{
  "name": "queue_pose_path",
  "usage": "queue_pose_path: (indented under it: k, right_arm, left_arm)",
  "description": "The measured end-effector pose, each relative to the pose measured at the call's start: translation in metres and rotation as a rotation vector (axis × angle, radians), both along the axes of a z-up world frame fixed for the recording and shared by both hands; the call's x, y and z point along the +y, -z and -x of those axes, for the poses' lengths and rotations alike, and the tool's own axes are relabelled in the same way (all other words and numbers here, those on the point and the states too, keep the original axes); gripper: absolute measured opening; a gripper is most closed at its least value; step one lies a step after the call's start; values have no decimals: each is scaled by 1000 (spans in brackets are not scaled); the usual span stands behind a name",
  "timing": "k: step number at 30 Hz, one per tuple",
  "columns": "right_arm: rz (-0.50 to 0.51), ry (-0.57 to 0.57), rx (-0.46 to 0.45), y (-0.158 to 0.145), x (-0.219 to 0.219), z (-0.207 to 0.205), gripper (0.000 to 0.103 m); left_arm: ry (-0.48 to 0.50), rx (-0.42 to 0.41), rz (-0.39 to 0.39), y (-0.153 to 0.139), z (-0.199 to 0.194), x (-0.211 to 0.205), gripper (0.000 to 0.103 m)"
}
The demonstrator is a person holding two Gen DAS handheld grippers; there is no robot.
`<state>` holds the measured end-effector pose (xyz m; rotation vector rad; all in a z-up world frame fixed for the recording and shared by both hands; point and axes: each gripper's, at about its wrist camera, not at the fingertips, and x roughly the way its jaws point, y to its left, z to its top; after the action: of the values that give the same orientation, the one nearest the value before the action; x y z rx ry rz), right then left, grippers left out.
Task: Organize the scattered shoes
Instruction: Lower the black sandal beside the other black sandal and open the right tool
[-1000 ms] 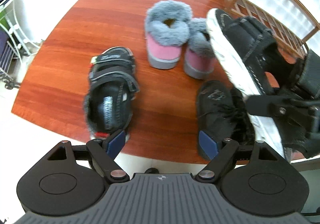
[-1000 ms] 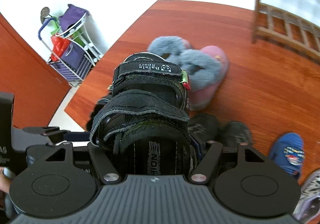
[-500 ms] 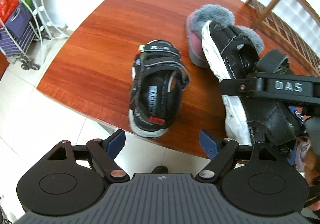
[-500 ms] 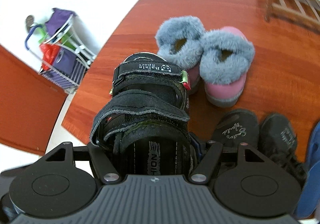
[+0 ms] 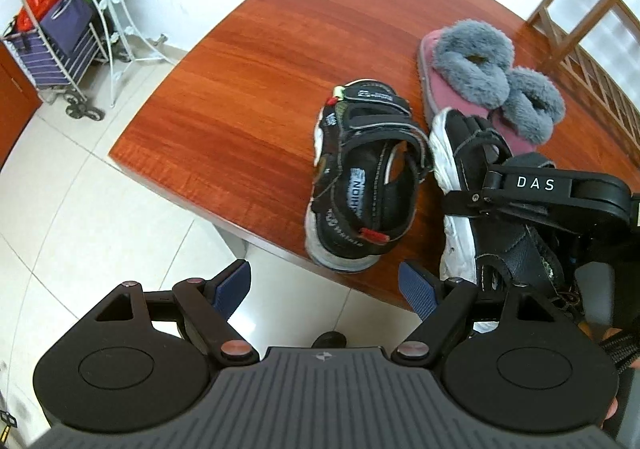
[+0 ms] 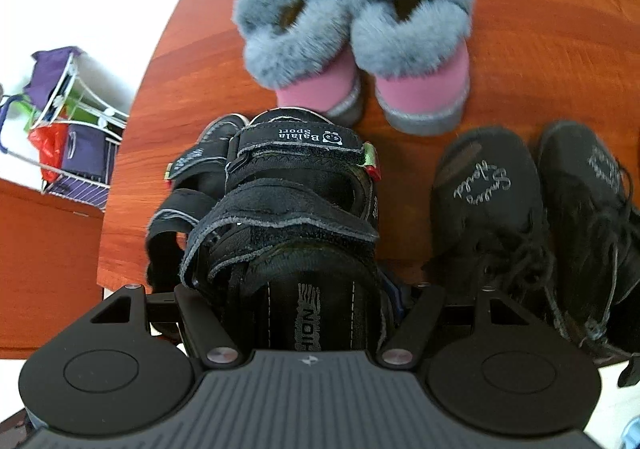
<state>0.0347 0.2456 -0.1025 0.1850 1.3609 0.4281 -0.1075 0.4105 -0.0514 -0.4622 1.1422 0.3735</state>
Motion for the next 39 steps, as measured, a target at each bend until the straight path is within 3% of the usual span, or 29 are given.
queue_pose_path:
  k: [7,22,31,39]
  right_arm:
    - [61,17,-14,19,9,9,75]
    - [73,-185,-83,30,39,21,84]
    - [25,-298,-151,-5,30,27,88]
    - [-13,-310,-207,-63,-11,21,90]
  left_arm:
    - [-6,14,2,1,4,1,82]
    - [39,18,-3,1,-7,1,82]
    - [126,12,-22,-4,-25,-10,82]
    - [188,5,-26,-10,-36,-25,83]
